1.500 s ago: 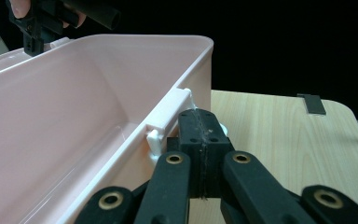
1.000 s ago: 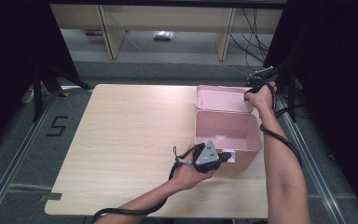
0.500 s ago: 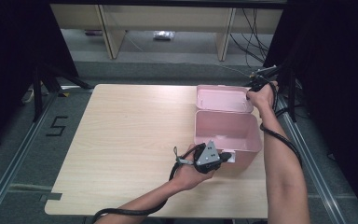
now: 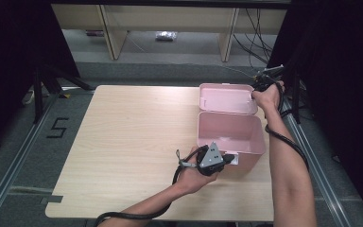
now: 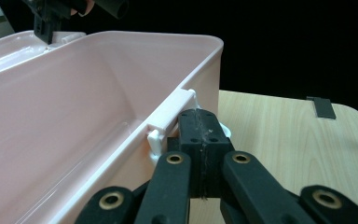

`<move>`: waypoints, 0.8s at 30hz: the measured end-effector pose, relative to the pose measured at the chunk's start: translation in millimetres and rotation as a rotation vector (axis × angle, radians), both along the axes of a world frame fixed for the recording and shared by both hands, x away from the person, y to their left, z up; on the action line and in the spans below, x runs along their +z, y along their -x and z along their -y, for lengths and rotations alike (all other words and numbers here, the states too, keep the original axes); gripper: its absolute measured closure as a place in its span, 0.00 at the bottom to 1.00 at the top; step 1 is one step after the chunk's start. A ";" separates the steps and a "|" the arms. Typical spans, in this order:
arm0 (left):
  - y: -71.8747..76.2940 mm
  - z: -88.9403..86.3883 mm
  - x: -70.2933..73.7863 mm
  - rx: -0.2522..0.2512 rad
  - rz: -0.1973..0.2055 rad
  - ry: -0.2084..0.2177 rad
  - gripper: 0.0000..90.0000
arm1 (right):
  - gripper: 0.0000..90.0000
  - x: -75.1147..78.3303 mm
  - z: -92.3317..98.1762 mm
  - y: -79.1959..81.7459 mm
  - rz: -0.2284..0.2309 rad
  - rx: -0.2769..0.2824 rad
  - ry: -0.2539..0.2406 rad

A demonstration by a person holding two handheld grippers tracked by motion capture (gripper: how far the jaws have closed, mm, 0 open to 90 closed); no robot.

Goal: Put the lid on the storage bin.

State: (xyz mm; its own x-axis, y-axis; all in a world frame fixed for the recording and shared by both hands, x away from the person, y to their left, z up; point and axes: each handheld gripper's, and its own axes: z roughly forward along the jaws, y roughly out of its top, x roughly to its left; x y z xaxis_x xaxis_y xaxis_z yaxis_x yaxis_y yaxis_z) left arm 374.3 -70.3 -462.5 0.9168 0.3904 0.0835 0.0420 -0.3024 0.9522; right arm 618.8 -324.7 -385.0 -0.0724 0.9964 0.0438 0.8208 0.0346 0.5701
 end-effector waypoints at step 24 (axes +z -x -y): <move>-0.4 0.9 2.1 0.006 -0.023 -0.012 1.00 | 0.99 23.1 -0.1 14.5 0.091 -0.040 -0.043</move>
State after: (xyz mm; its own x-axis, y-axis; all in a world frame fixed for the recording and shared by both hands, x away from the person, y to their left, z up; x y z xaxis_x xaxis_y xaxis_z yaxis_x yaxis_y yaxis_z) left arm 374.7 -71.2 -460.4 0.9164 0.3946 0.0670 0.0656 -0.3131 0.9474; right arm 604.3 -324.5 -361.9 -0.0384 0.9960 0.0811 0.7659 -0.0228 0.6426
